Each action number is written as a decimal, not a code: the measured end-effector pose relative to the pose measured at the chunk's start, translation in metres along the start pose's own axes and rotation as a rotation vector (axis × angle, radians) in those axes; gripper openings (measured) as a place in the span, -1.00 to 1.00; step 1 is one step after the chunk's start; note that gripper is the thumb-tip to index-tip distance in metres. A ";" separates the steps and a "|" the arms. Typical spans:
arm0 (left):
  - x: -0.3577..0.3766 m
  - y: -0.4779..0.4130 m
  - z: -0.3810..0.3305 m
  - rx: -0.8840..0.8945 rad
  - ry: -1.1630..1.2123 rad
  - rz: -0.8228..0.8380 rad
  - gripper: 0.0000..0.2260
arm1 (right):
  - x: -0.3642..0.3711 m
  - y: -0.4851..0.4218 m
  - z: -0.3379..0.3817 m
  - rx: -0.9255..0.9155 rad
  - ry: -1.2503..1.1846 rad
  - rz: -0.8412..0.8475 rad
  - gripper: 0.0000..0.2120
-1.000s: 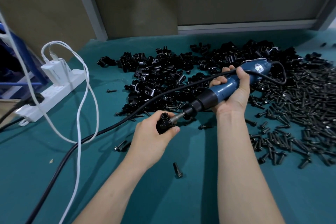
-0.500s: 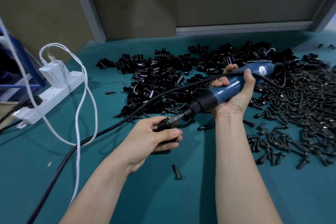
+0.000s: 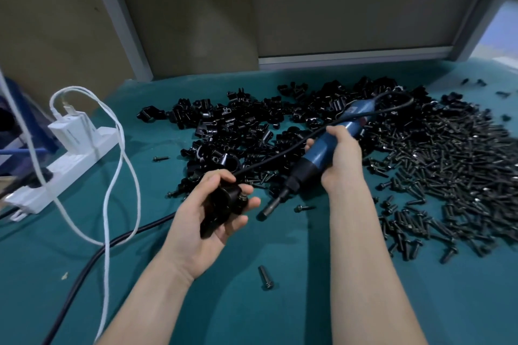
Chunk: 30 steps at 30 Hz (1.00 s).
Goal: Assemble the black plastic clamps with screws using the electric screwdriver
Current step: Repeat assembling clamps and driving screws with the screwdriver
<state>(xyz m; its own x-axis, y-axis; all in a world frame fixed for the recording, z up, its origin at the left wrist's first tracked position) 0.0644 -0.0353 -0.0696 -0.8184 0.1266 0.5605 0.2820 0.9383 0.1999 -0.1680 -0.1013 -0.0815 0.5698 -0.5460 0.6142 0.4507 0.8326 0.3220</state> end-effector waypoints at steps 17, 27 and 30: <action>0.017 0.000 -0.002 0.073 0.113 0.100 -0.67 | 0.053 0.111 0.065 -0.976 0.941 -0.002 -0.64; 0.073 0.031 0.026 -0.047 0.058 0.387 -0.48 | 0.021 0.181 0.034 -0.825 1.185 0.681 -0.53; 0.074 0.027 0.044 -0.156 0.143 0.564 -0.42 | -0.010 0.172 0.088 -0.878 1.120 0.511 -0.57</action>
<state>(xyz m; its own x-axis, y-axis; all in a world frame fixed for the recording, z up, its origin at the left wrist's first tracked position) -0.0107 0.0134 -0.0583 -0.4490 0.5360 0.7149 0.7319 0.6796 -0.0499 -0.1566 0.0560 0.0312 0.8191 -0.3474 -0.4564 0.0726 0.8521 -0.5182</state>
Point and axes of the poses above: each hand's wrist, its own y-axis away from the middle knuckle, its own x-axis out of the palm, z = x × y, the point moved 9 cm from there along -y, towards the middle knuckle, and after that the axes turned 2 degrees about -y, right-handed, at the moved point
